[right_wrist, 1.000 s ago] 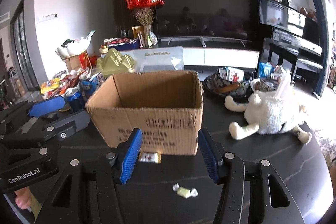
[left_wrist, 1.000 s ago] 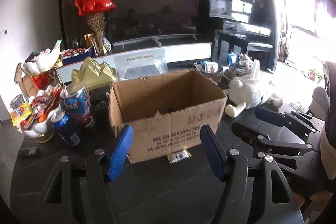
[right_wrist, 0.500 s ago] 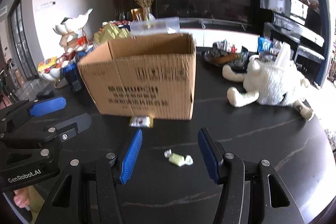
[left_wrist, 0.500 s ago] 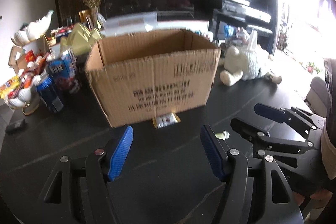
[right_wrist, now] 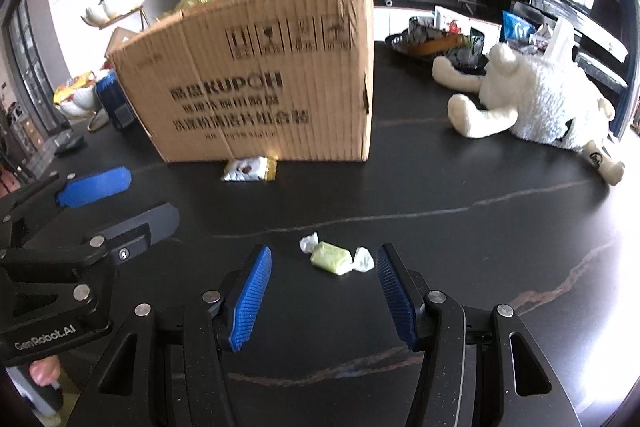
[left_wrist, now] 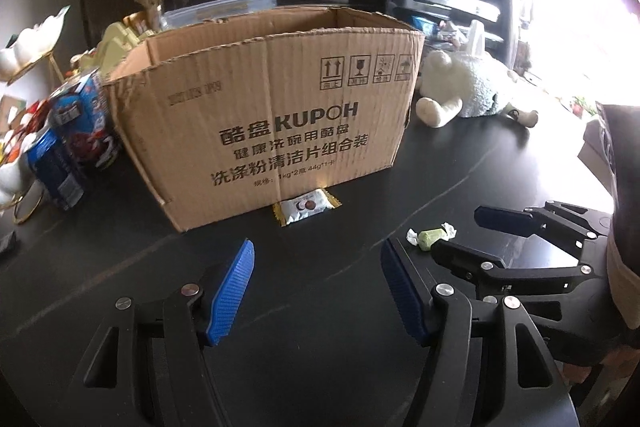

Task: Organize snacks
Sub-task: 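Grasp the white-gold wrapped candy with the left tool while the right tool grasps the pale green candy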

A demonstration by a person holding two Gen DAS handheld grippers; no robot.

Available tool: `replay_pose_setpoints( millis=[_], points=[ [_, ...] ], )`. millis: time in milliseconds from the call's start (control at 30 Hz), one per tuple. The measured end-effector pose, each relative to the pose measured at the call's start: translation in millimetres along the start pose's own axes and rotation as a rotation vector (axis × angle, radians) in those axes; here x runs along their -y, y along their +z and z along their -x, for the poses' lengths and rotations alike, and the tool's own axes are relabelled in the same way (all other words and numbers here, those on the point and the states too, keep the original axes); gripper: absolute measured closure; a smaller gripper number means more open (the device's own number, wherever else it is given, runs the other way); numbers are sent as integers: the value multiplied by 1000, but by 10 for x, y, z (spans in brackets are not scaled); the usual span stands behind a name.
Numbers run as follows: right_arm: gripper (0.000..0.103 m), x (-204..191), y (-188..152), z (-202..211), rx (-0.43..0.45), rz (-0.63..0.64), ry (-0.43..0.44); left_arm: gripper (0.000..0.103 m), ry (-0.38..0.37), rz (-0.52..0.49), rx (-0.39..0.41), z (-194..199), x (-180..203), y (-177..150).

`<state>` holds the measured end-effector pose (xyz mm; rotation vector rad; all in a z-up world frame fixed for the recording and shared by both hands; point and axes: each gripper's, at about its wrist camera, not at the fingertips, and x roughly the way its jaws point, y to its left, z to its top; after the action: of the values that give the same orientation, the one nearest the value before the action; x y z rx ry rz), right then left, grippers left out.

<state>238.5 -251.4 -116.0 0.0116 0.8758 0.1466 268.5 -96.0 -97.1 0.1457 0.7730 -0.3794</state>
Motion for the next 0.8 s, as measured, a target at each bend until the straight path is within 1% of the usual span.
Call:
replay_pose_setpoints(
  millis=[133,200,333,400,533,600,667,733,800],
  points=[
    [48,7,-10,-107,-16,-3,-18,38,-9,-71,9,-100,-8,7],
    [55,15,-10,-162,-29,-7,-22,38,-16,-78,-7,-175,-28,15],
    [56,22,-13,-238,-43,-6,-28,38,-30,-86,-26,-285,-57,36],
    [62,28,-15,-269,-52,-6,-31,39,-36,-89,-36,-346,-74,52],
    [67,34,-4,-288,-51,-12,-37,39,-48,-97,-41,-401,-107,76],
    [72,24,5,-290,-44,-13,-40,39,-54,-100,-43,-424,-131,79],
    [72,1,9,-300,-40,-9,-46,39,-48,-96,-45,-456,-155,89],
    [73,-8,20,-315,-37,-13,-44,39,-62,-76,-47,-480,-205,91],
    [73,-17,52,-299,-26,-29,-27,39,-68,-52,-57,-517,-232,99]
  ],
)
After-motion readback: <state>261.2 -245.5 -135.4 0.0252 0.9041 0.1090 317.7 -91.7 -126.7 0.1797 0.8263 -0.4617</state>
